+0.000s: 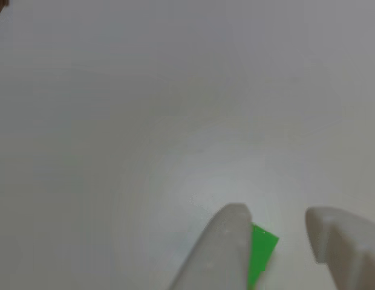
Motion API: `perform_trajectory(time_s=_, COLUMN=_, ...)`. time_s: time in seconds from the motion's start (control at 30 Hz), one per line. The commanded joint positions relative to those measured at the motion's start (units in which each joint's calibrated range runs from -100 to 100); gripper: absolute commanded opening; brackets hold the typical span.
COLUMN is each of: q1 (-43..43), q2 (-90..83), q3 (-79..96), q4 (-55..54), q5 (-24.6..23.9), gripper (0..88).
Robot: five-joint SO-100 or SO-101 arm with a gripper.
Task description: Pick up green cube and drop it in the blue box
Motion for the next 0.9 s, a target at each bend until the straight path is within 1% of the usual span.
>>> perform_trajectory(time_s=0.0, q1=0.22, q2=1.01, q3=-8.20, q4=6.24, q5=0.20, gripper=2.7)
perform_trajectory(time_s=0.17, q1=0.30, q2=7.36, q3=-15.92, q4=14.40, q5=-0.24, gripper=2.7)
perform_trajectory(time_s=0.33, q1=0.30, q2=11.63, q3=-19.51, q4=18.80, q5=-0.29, gripper=2.8)
perform_trajectory(time_s=0.87, q1=0.30, q2=12.80, q3=-23.37, q4=19.45, q5=-0.63, gripper=3.4)
